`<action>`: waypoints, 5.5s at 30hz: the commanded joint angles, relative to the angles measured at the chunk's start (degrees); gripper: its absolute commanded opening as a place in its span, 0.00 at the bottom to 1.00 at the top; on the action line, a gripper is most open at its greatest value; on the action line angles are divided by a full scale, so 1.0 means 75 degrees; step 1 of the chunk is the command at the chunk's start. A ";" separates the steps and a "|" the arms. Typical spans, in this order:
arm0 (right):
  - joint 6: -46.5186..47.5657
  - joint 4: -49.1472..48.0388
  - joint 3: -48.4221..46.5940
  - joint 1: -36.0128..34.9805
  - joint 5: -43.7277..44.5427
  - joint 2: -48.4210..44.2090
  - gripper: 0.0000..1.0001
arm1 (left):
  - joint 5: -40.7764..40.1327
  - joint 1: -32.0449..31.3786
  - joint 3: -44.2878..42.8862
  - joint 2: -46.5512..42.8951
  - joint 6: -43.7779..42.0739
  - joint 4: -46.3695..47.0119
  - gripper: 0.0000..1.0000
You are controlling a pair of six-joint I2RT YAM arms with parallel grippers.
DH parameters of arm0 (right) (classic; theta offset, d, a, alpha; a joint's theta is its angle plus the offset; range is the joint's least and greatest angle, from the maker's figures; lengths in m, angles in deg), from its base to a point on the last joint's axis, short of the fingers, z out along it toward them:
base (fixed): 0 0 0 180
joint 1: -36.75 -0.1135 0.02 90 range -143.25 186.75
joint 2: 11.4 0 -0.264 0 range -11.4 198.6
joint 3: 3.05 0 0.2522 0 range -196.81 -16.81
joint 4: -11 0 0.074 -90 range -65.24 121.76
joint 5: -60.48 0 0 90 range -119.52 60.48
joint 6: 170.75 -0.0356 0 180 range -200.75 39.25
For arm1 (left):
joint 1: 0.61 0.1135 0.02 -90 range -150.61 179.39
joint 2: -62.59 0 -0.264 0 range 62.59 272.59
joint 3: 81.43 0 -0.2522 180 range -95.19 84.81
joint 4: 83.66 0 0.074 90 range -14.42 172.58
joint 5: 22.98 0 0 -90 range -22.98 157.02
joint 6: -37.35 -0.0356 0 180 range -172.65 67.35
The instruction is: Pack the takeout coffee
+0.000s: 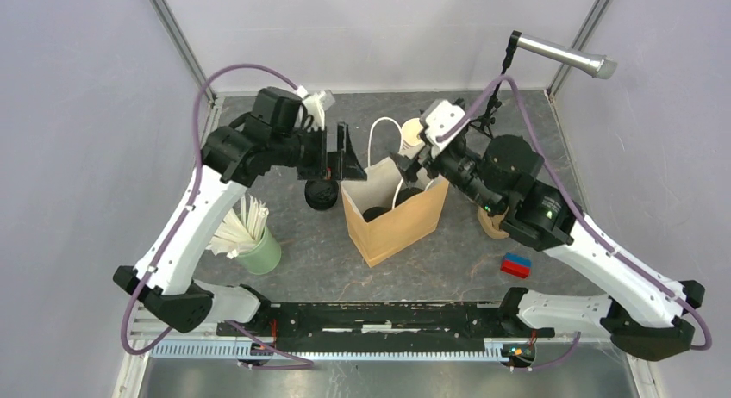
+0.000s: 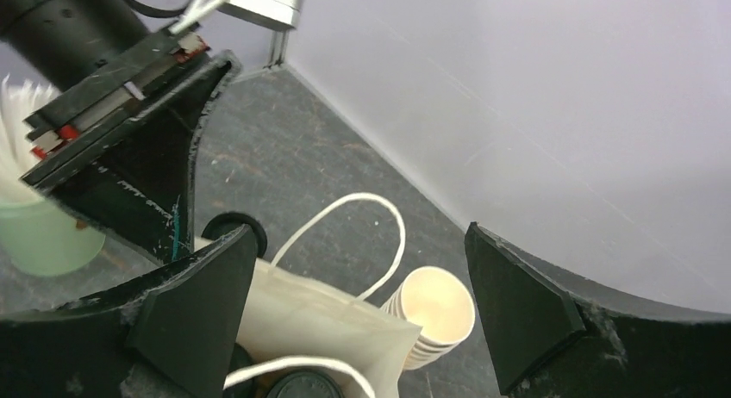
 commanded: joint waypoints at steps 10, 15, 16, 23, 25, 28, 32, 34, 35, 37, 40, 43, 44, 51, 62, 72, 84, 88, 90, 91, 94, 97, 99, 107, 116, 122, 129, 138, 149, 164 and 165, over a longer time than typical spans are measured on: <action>-0.0790 -0.0034 -0.0660 0.0022 -0.0167 0.0312 0.98 | -0.5158 0.0045 -0.1903 -0.0778 0.0208 -0.2443 1.00; -0.0644 -0.0783 0.0618 0.0029 -0.0228 -0.0426 0.98 | -0.6680 0.0268 -0.1432 -0.0853 0.0651 -0.4119 0.91; -0.0507 -0.0950 0.0839 0.0032 -0.0232 -0.0511 0.98 | -0.6787 0.0343 -0.1237 -0.1046 0.0849 -0.4119 0.87; -0.0037 -0.1180 0.1008 0.0023 -0.0378 -0.0387 0.98 | -0.7372 0.1153 -0.0584 -0.1476 0.1381 -0.4110 0.81; 0.0040 -0.1160 0.0968 0.0032 -0.0456 -0.0310 0.98 | -0.7092 0.1406 -0.0417 -0.1442 0.1406 -0.4114 0.79; 0.0187 -0.1069 0.0939 0.0032 -0.0430 -0.0270 0.98 | -0.7090 0.1586 -0.0070 -0.1619 0.1517 -0.4117 0.72; 0.0172 -0.1016 0.0976 0.0026 -0.0344 -0.0255 0.98 | -0.6650 0.1923 0.0365 -0.1934 0.1249 -0.4128 0.70; 0.0094 -0.0982 0.0961 0.0032 -0.0346 -0.0249 0.98 | -0.6100 0.1993 0.0748 -0.2074 0.1140 -0.4129 0.68; 0.0066 -0.0973 0.0958 0.0025 -0.0343 -0.0244 0.98 | -0.5840 0.2017 0.0971 -0.2144 0.1196 -0.4124 0.64; 0.0017 -0.0953 0.0964 0.0031 -0.0337 -0.0243 0.98 | -0.5531 0.2029 0.1296 -0.2336 0.1492 -0.4111 0.59; -0.0025 -0.0910 0.0923 0.0032 -0.0303 -0.0224 0.98 | -0.5439 0.2037 0.1652 -0.2578 0.1746 -0.4107 0.56; -0.0031 -0.0910 0.0895 0.0028 -0.0310 -0.0197 0.98 | -0.5475 0.2032 0.1894 -0.2751 0.1738 -0.4112 0.55; -0.0021 -0.0901 0.0871 0.0032 -0.0322 -0.0191 0.98 | -0.5491 0.2029 0.1940 -0.2792 0.1701 -0.4116 0.54; -0.0020 -0.0840 0.0912 0.0036 -0.0335 -0.0226 0.98 | -0.5689 0.2032 0.2130 -0.2979 0.1476 -0.4129 0.50; 0.0004 -0.0882 0.1054 0.0027 -0.0327 -0.0282 0.98 | -0.5825 0.2032 0.2535 -0.2975 0.1328 -0.4130 0.49; -0.0053 -0.0850 0.1093 0.0038 -0.0307 -0.0269 0.98 | -0.5665 0.2032 0.2915 -0.3246 0.1345 -0.4124 0.44; -0.0093 -0.0770 0.0997 0.0033 -0.0362 -0.0262 0.98 | -0.5962 0.2035 0.2026 -0.2992 0.0994 -0.4116 0.02; 0.0009 -0.0643 0.0843 0.0031 -0.0354 -0.0174 0.98 | -0.5892 0.2032 0.1530 -0.2980 0.0956 -0.4111 0.02; 0.0026 -0.0616 0.0771 0.0032 -0.0373 -0.0118 0.98 | -0.5756 0.2032 0.1255 -0.2968 0.0831 -0.4123 0.02; 0.0027 -0.0623 0.0744 0.0032 -0.0376 -0.0111 0.98 | -0.5586 0.2032 0.1064 -0.2940 0.0707 -0.4124 0.02; 0.0071 -0.0737 0.0774 0.0032 -0.0649 -0.0119 0.98 | -0.5091 0.2033 0.0537 -0.2853 0.0259 -0.4130 0.02; 0.0119 -0.1189 0.0993 0.0025 -0.1173 -0.0234 0.98 | -0.4591 0.2033 0.0073 -0.2862 0.0062 -0.4127 0.02; 0.0073 -0.1524 0.1105 0.0033 -0.1433 -0.0327 0.98 | -0.4182 0.2033 -0.0212 -0.2871 0.0000 -0.4124 0.02; 0.0126 -0.2575 0.1531 0.0021 -0.2846 -0.0270 0.98 | -0.2883 0.2032 -0.1157 -0.3187 -0.0117 -0.4107 0.02; 0.0138 -0.2431 0.1115 0.0020 -0.2346 -0.0216 0.98 | -0.1794 0.2024 -0.1890 -0.3471 -0.0267 -0.3975 0.02; 0.0253 -0.2655 0.1212 0.0027 -0.1629 -0.0525 0.98 | -0.0317 0.2026 -0.1469 -0.3508 -0.0371 -0.2823 0.02; 0.0467 -0.2595 0.1271 0.0028 -0.0910 -0.0870 0.98 | 0.0458 0.2029 -0.1797 -0.3118 -0.0104 -0.1800 0.02; 0.0756 -0.2601 0.1626 0.0031 -0.0606 -0.1223 0.98 | 0.0397 0.2023 -0.2129 -0.2745 0.0215 -0.0798 0.02; 0.0842 -0.2645 0.1894 0.0025 -0.0336 -0.1485 0.98 | 0.1530 0.2029 0.0114 -0.3062 0.1219 0.1534 0.02; 0.1070 -0.2426 0.2175 0.0029 -0.0196 -0.1693 0.98 | 0.2305 0.2010 0.2208 -0.2955 0.2117 0.3782 0.03; 0.1070 -0.2408 0.2160 0.0035 -0.0197 -0.1680 0.98 | 0.2337 0.1998 0.2312 -0.2925 0.2172 0.3908 0.02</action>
